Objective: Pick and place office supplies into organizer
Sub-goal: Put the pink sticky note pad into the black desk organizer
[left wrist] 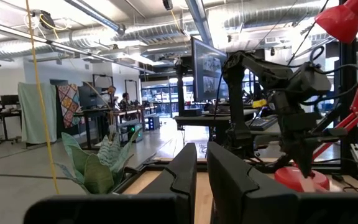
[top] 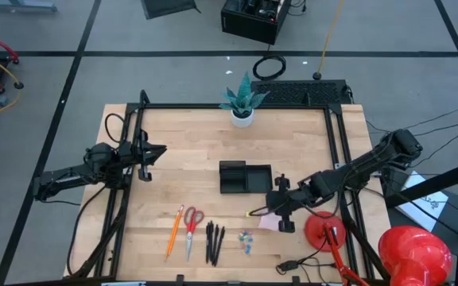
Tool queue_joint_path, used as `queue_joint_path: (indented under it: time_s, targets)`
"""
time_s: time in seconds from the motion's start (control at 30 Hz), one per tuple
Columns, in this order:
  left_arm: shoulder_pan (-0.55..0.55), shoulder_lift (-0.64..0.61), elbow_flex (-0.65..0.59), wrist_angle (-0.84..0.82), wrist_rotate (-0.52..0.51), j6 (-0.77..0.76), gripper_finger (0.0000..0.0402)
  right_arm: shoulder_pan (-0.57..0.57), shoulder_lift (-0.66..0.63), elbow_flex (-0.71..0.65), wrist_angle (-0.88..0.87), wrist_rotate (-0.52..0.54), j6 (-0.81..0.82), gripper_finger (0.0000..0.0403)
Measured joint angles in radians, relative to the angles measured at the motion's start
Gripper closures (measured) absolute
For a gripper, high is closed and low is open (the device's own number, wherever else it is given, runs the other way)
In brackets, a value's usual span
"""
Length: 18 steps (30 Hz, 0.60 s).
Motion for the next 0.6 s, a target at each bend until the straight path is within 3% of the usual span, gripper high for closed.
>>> queue_joint_path:
  time_s: [0.17, 0.6]
  targets:
    - [0.000, 0.000, 0.000, 0.000, 0.000, 0.000, 0.0355, -0.083, 0.000, 0.049, -0.073, -0.057, -0.081, 0.0403]
    - [0.000, 0.000, 0.000, 0.000, 0.000, 0.006, 0.0355, -0.298, 0.000, 0.187, -0.218, -0.088, -0.327, 0.0403]
